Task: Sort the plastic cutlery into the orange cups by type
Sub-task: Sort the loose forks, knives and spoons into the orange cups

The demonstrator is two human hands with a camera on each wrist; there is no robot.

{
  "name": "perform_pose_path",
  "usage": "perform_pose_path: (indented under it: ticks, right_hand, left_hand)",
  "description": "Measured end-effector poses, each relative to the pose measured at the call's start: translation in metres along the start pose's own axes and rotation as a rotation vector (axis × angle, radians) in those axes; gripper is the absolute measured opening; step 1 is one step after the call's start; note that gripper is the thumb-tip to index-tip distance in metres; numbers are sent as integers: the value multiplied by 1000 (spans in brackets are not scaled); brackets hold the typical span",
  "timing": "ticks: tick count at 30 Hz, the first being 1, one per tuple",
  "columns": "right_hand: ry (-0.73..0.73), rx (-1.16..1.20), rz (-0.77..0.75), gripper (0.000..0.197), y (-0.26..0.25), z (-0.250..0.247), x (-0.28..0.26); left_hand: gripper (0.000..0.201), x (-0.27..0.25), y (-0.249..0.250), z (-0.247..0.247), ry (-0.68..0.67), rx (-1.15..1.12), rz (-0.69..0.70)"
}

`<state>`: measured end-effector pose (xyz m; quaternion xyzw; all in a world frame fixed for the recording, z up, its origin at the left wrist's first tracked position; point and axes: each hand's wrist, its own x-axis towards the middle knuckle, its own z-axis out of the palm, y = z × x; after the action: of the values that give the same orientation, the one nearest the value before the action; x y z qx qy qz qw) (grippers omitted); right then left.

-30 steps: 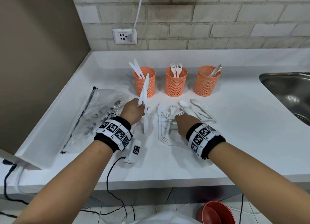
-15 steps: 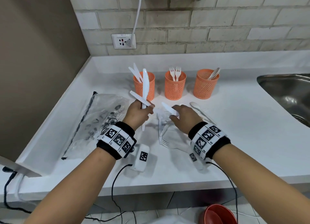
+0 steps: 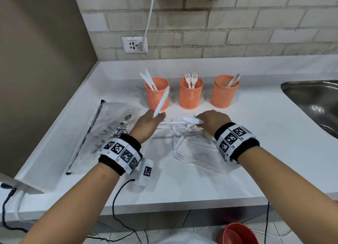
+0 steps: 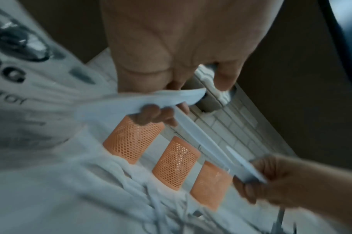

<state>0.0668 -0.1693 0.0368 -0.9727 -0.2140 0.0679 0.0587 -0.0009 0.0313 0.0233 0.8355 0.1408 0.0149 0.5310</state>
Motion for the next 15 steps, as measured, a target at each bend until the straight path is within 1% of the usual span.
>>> perform_pose_path:
  ticks: [1,2,4,5,7,8,9,11,12,13,15]
  right_hand:
    - [-12,-16,-7,24,-2,-2,1]
    - [-22,-21,-19,26,-4,-2,2]
    - [-23,-18,-48,25,-11,-1,3]
    - [-13,-10,-55,24,-14,0,4]
    - [0,52,-62,24,-19,5,5]
    - [11,101,-61,28,-20,8,6]
    - [38,154,-52,34,-20,10,6]
    - [78,237,32,49,-18,11,6]
    - [84,247,81,50,-15,12,5]
    - [80,227,109,45,-12,14,5]
    - [-9,136,101,31,-9,22,4]
  left_hand:
    - [30,1,-2,5,7,226,74]
    - [34,2,-3,10,0,388,149]
    - [39,4,-4,19,-80,566,230]
    - [38,5,-6,23,-140,601,240]
    - [35,7,-6,30,-249,592,215]
    - [33,7,-5,31,-262,568,196]
    - [30,7,-5,32,-244,543,177]
    - [28,10,-7,30,-173,505,128]
    - [28,12,-8,29,-136,505,90]
    - [28,16,-10,28,-108,518,50]
    - [31,22,-10,29,-76,564,-17]
